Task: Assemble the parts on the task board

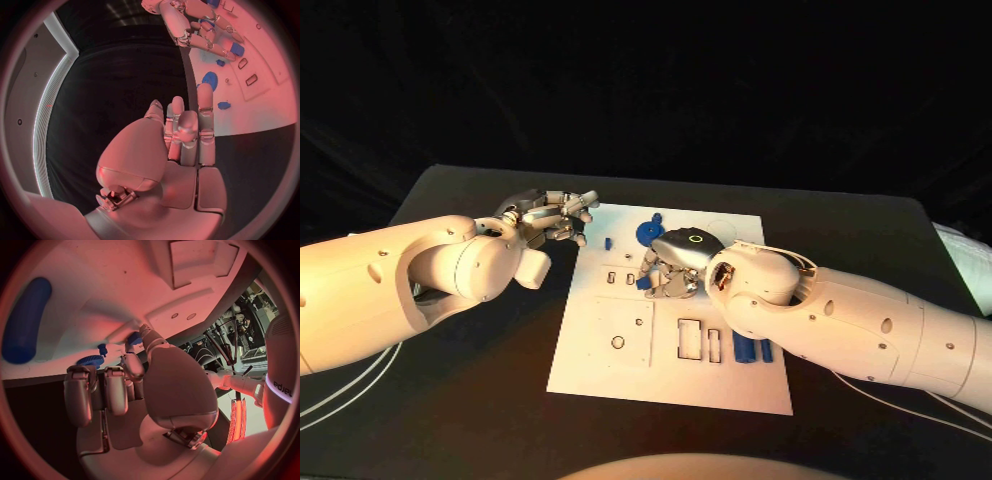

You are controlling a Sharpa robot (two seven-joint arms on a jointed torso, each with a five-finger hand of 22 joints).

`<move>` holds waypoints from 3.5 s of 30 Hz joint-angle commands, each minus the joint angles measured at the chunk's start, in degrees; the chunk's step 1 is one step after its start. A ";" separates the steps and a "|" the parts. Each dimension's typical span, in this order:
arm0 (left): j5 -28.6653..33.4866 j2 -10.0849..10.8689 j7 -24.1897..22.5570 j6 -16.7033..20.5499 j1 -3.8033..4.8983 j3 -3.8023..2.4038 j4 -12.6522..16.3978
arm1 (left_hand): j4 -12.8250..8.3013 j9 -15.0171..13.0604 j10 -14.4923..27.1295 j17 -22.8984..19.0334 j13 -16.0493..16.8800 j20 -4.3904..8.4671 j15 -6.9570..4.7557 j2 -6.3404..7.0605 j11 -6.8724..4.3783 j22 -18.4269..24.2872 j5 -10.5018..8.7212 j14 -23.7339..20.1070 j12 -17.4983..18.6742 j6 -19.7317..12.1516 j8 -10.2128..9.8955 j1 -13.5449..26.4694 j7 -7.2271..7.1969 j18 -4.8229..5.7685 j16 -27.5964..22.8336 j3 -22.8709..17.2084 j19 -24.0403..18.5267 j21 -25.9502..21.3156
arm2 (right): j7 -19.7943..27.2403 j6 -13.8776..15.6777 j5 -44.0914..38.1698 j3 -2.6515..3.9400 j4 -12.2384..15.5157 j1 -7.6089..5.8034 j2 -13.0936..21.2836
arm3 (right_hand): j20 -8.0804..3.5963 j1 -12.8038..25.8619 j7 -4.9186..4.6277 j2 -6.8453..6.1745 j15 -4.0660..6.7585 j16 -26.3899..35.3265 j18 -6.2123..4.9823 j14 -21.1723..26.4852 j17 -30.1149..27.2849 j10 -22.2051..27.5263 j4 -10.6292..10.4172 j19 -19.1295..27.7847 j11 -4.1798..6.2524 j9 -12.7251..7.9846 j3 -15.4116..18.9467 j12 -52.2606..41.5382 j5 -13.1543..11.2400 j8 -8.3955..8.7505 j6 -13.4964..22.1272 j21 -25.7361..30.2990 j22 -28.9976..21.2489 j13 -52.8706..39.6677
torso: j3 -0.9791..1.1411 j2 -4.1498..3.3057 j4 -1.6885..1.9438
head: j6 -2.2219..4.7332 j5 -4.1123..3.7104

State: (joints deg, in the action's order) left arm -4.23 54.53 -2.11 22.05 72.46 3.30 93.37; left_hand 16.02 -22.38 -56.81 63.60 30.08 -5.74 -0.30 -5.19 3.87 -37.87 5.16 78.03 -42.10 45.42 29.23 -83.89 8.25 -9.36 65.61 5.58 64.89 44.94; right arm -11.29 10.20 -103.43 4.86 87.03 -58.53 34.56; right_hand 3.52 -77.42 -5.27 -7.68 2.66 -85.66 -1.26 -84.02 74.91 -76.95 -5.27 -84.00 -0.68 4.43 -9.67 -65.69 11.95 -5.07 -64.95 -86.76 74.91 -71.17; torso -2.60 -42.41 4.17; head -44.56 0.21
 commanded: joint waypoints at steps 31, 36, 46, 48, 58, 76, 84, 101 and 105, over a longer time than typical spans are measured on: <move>-1.50 -0.07 0.30 -1.55 -0.03 -0.03 0.24 | -0.62 0.36 0.45 -0.18 -0.67 -0.16 0.07 0.29 -0.08 0.37 0.17 -0.38 0.36 -0.39 -0.27 -1.00 0.04 -1.16 -0.16 -0.73 0.20 -0.77 | -1.23 8.10 3.94 -0.23 1.89 1.11 1.23 | -0.83 3.72 0.53 0.45 0.92 0.14 -0.06 -4.54 8.90 0.07 -3.42 -2.95 0.50 0.21 -3.08 1.69 12.07 -0.19 -1.96 -0.01 9.79 1.55 | -0.01 0.06 0.05 | -0.24 -0.13; -2.96 0.00 0.43 -2.26 -0.12 -0.02 0.41 | -0.94 0.49 0.43 0.38 -0.95 -0.14 0.04 0.54 -0.10 0.46 0.14 -0.01 0.37 -0.36 -0.23 -1.37 0.02 -1.17 0.49 -0.88 0.38 -0.86 | -0.64 12.54 6.47 0.01 3.55 1.20 2.02 | -0.86 3.58 0.62 0.23 1.00 0.15 -0.05 -4.55 8.94 0.01 -3.73 -2.99 0.59 0.27 -4.08 1.79 14.26 -0.21 -2.21 -0.04 9.86 1.63 | -0.02 0.16 0.03 | 0.07 -0.11; -10.79 0.19 3.69 -3.96 -0.25 -0.01 1.00 | -2.23 1.84 -2.01 6.81 -2.58 0.51 -0.69 2.59 -0.98 -8.00 -0.09 3.97 -0.42 2.07 0.32 -2.13 -0.86 0.38 7.60 -1.34 5.99 7.07 | -1.45 13.67 8.01 1.23 6.90 1.22 4.54 | -0.88 3.52 0.63 0.06 1.01 0.06 -0.03 -4.58 9.08 -0.08 -3.75 -3.04 0.60 0.27 -4.30 1.68 14.54 -0.17 -2.18 -0.08 9.93 1.54 | -0.08 0.11 -0.14 | 1.12 0.19; -12.63 0.14 4.64 -4.13 -0.31 -0.01 1.03 | -2.32 2.00 -2.84 8.20 -2.64 0.73 -0.96 3.12 -1.30 -10.02 -0.10 4.75 -0.87 2.86 0.60 -1.91 -1.22 0.73 9.02 -1.18 7.11 8.96 | -1.69 13.61 7.94 1.30 7.19 1.22 4.80 | -0.88 3.47 0.64 -0.03 1.01 0.05 -0.04 -4.59 9.09 -0.07 -3.72 -3.02 0.61 0.28 -4.36 1.70 14.58 -0.17 -2.20 -0.06 9.90 1.56 | -0.09 0.10 -0.11 | 1.18 0.21; -25.25 -0.62 13.25 -7.22 -1.84 0.00 1.37 | -2.55 2.95 -6.98 19.36 -1.86 2.30 -2.55 7.16 -3.06 -25.11 -0.14 9.67 -4.62 7.18 2.31 0.69 -3.12 3.54 19.14 0.39 14.23 22.73 | -3.30 13.46 6.16 1.46 9.10 1.23 5.61 | -0.89 3.37 0.64 -0.34 1.03 0.03 -0.03 -4.60 9.13 -0.08 -3.65 -3.06 0.61 0.29 -4.49 1.72 14.48 -0.17 -2.24 -0.10 9.96 1.58 | -0.04 0.01 0.05 | 1.63 0.34; -30.17 -3.03 17.63 -8.34 -2.37 0.00 1.77 | -1.99 2.35 -9.70 25.12 0.57 3.48 -3.78 8.18 -4.45 -32.67 -0.32 11.59 -8.74 9.90 4.84 3.91 -4.69 4.91 23.51 2.23 17.06 29.27 | -4.92 13.83 3.73 1.51 10.59 1.30 5.79 | -0.91 3.27 0.66 -0.69 1.04 -0.02 -0.01 -4.62 9.23 -0.21 -3.68 -3.09 0.63 0.34 -4.84 1.68 13.70 -0.21 -2.42 -0.12 10.02 1.55 | 0.01 -0.01 -0.04 | 1.18 0.48; -29.84 -3.39 17.41 -7.83 -2.38 -0.02 1.81 | -0.58 2.19 -10.43 25.70 2.20 3.65 -3.94 7.88 -4.62 -33.82 -0.34 11.77 -10.14 10.10 5.35 6.11 -4.90 5.11 23.92 3.37 17.41 30.20 | -5.06 13.04 3.40 1.51 10.47 1.30 5.72 | -0.93 3.24 0.68 -0.88 1.05 0.00 -0.01 -4.62 9.23 -0.30 -3.75 -3.09 0.64 0.37 -5.11 1.65 12.92 -0.20 -2.50 -0.11 10.02 1.54 | 0.01 -0.02 -0.04 | 0.99 0.40; -26.26 -3.60 17.64 -8.13 -2.38 -0.03 1.63 | -0.02 2.03 -11.24 26.38 3.90 3.82 -4.13 7.23 -4.87 -34.96 -0.26 11.96 -11.48 10.34 5.88 6.93 -5.21 5.31 24.38 4.10 17.77 31.10 | -5.23 12.99 2.95 1.50 10.59 1.29 5.62 | -0.93 3.18 0.71 -0.87 1.06 -0.09 0.01 -4.66 9.36 -0.39 -3.77 -3.15 0.66 0.39 -5.26 1.54 12.62 -0.22 -2.58 -0.17 10.11 1.46 | -0.01 0.00 -0.01 | 0.67 0.33; -26.54 -3.63 17.82 -8.41 -2.38 -0.03 1.60 | -0.66 1.98 -11.28 26.40 4.07 3.92 -4.25 7.09 -5.00 -35.15 -0.21 11.97 -11.57 10.35 6.05 5.82 -5.33 5.33 24.39 3.92 17.80 31.23 | -5.18 13.48 2.86 1.50 10.74 1.29 5.62 | -0.94 3.12 0.74 -0.86 1.07 -0.10 0.00 -4.66 9.37 -0.42 -3.76 -3.14 0.68 0.41 -5.35 1.51 12.48 -0.24 -2.63 -0.15 10.09 1.44 | 0.01 -0.01 -0.01 | 0.62 0.33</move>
State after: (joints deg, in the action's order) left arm -31.36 51.02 15.54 14.63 70.11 3.30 94.92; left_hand 15.75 -20.34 -67.67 74.92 34.10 -1.77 -4.20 1.92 -1.03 -72.96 5.16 83.96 -53.48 55.58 35.01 -77.40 3.04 -4.71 89.66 9.44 82.39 75.88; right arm -16.22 23.70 -99.55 6.34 97.61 -57.27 40.24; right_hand 2.67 -74.14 -4.65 -8.12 3.49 -85.65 -1.26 -84.03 74.90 -77.15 -8.95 -84.00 -0.30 4.78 -14.72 -64.06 24.59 -5.11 -67.18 -86.98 74.91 -69.64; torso -2.62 -42.40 4.19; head -43.91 0.51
